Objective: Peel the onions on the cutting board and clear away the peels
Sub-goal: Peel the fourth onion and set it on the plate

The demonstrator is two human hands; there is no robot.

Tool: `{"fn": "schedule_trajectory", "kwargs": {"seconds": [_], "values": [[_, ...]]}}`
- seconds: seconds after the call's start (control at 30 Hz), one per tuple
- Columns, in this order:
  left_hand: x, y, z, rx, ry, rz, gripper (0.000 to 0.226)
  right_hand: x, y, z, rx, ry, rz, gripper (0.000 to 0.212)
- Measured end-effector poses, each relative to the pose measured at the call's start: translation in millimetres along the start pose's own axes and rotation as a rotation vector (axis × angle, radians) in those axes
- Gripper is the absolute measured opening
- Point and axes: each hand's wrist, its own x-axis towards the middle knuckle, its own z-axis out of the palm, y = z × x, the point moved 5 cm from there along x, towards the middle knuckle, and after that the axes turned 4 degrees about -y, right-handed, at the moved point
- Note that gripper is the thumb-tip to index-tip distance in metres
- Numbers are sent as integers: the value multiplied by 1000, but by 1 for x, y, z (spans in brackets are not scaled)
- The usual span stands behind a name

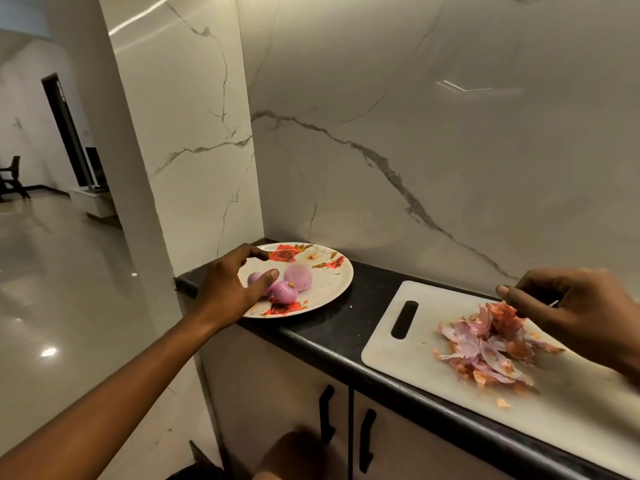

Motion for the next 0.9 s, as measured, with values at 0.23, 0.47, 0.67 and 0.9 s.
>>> {"fn": "schedule_trajectory", "kwargs": {"seconds": [0.23,0.47,0.67,0.9], "values": [[2,95,20,-34,-28,327,26,-1,1,-4,29,-10,1,36],[2,177,79,-218,-125,547,20,0,5,-7,-2,5,12,36],[10,234,131,-335,-192,684,24,2,7,-10,-5,20,28,35],[45,293,185,-418,-233,773,15,6,28,-56,-172,-1,124,41]]}}
